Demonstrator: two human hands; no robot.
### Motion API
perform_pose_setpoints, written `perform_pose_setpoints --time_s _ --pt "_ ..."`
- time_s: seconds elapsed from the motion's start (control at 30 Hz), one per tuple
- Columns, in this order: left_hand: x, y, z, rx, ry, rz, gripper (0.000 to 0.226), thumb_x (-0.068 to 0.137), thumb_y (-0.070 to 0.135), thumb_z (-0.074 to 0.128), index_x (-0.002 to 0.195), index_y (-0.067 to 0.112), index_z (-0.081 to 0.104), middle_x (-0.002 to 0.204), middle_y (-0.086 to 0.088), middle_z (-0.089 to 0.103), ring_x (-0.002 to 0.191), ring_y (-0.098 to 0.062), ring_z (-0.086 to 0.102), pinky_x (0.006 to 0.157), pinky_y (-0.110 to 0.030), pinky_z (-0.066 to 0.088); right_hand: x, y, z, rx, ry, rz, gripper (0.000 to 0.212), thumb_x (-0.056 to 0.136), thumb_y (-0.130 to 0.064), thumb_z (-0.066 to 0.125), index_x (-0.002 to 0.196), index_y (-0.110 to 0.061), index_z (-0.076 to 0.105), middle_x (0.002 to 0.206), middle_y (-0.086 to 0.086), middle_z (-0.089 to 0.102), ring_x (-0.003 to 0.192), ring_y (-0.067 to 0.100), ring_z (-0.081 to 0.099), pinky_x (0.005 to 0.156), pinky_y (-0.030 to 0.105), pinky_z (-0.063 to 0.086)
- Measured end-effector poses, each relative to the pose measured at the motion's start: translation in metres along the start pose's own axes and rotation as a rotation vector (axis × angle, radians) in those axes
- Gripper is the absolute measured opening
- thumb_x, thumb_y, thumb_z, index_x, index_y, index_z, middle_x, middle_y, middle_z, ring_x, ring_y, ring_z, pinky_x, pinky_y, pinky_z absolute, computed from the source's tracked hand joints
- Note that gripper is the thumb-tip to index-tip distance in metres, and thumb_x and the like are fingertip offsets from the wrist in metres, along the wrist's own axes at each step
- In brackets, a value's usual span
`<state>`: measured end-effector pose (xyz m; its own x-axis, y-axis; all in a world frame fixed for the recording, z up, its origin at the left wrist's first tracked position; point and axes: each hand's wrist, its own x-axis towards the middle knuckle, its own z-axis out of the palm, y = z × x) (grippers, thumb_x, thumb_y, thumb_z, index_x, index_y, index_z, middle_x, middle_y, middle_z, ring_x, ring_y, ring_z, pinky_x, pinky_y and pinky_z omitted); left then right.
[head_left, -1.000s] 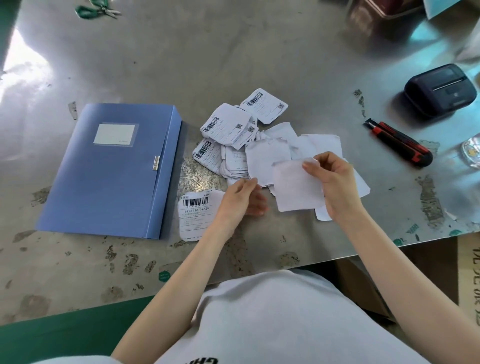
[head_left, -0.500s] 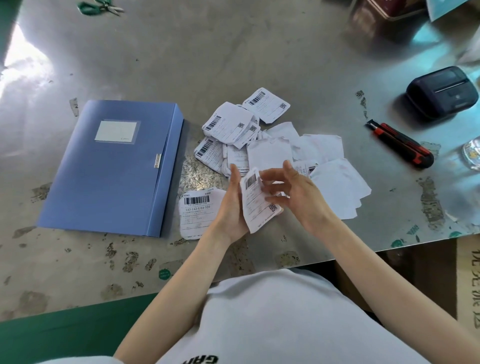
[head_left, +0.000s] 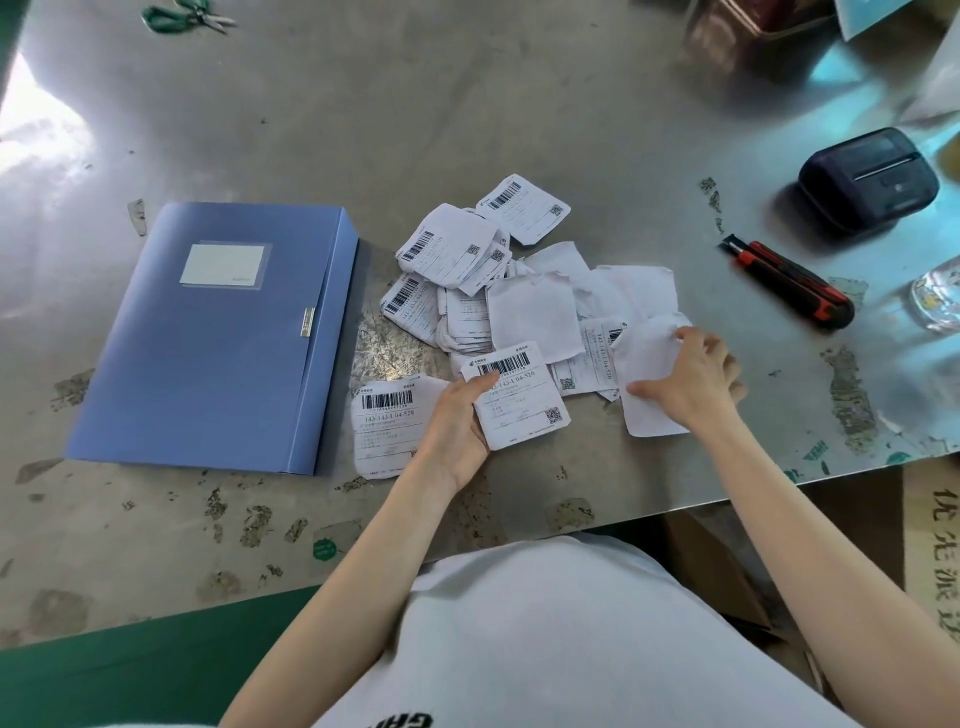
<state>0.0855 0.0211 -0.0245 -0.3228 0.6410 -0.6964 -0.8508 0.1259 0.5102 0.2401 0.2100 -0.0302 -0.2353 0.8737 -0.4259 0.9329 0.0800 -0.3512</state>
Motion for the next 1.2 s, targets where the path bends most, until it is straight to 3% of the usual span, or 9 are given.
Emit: perform_pose_setpoints --time_s 0.3,0.47,0.6,0.7,0.83,0.97,1.1,1.2 --pt "0.003 -0.003 0.002 0.095 0.093 -0.002 0.035 0.094 0.006 0.053 0.127 -0.002 0.054 0.12 -0.018 0.066 0.112 -0.03 0.063 0.093 -0.053 0.05 0.002 0.004 -0.001 0.075 0.092 -0.042 0.08 0.066 -0.022 0.083 0.131 -0.017 0.035 0.133 0.014 0.043 0.124 0.036 0.036 0.098 0.046 0.028" --pt "0.001 -0.002 0.002 0.12 0.102 0.0 0.034 0.094 0.006 0.052 0.127 -0.002 0.055 0.121 -0.018 0.065 0.112 -0.031 0.063 0.092 -0.052 0.051 0.001 -0.001 -0.017 0.465 0.092 -0.036 0.058 0.074 -0.014 0.075 0.123 -0.012 0.044 0.117 0.012 0.057 0.099 0.028 0.054 0.078 0.036 0.043" --pt "0.004 -0.002 0.003 0.129 0.116 0.012 0.026 0.096 0.005 0.049 0.119 0.001 0.06 0.117 -0.017 0.068 0.106 -0.028 0.066 0.085 -0.048 0.055 -0.004 -0.015 -0.028 0.577 0.12 -0.074 0.035 0.076 -0.016 0.069 0.102 0.002 0.055 0.099 0.021 0.063 0.089 0.04 0.057 0.075 0.045 0.05" --pt "0.005 -0.002 0.003 0.115 0.118 0.029 0.021 0.098 0.003 0.044 0.103 0.007 0.065 0.101 -0.011 0.074 0.091 -0.022 0.071 0.075 -0.042 0.06 -0.01 -0.026 -0.035 0.585 0.228 -0.2 0.029 0.076 -0.016 0.067 0.085 0.006 0.05 0.075 0.013 0.05 0.068 0.025 0.039 0.057 0.031 0.034" --pt "0.004 -0.001 0.004 0.113 0.096 0.058 0.023 0.097 0.003 0.044 0.1 0.008 0.066 0.097 -0.008 0.075 0.089 -0.02 0.072 0.072 -0.037 0.061 -0.018 -0.043 -0.046 0.668 0.3 -0.261 0.022 0.075 -0.017 0.065 0.078 -0.002 0.05 0.067 0.001 0.044 0.06 0.013 0.036 0.044 0.02 0.027" --pt "0.003 0.001 0.009 0.091 0.068 0.094 0.022 0.097 0.003 0.046 0.098 0.01 0.066 0.096 -0.006 0.076 0.091 -0.019 0.072 0.082 -0.038 0.058 -0.025 -0.058 -0.049 0.628 0.263 -0.294 0.025 0.076 -0.018 0.065 0.069 -0.019 0.041 0.063 -0.01 0.043 0.051 0.001 0.038 0.043 0.016 0.031" --pt "0.001 0.002 0.019 0.071 0.031 0.12 0.023 0.097 0.002 0.045 0.099 0.009 0.067 0.099 -0.008 0.074 0.093 -0.02 0.071 0.087 -0.04 0.056 -0.037 -0.071 -0.03 0.467 0.025 -0.293 0.028 0.081 -0.02 0.066 0.095 -0.019 0.041 0.075 -0.012 0.045 0.062 0.002 0.044 0.048 0.018 0.033" --pt "-0.001 0.001 0.026 0.052 0.002 0.12 0.024 0.098 0.003 0.044 0.103 0.009 0.066 0.101 -0.01 0.072 0.095 -0.023 0.069 0.085 -0.041 0.056 -0.05 -0.08 -0.009 0.453 -0.204 -0.287 0.041 0.08 -0.028 0.071 0.109 -0.02 0.043 0.086 -0.009 0.05 0.077 0.012 0.051 0.063 0.028 0.04"
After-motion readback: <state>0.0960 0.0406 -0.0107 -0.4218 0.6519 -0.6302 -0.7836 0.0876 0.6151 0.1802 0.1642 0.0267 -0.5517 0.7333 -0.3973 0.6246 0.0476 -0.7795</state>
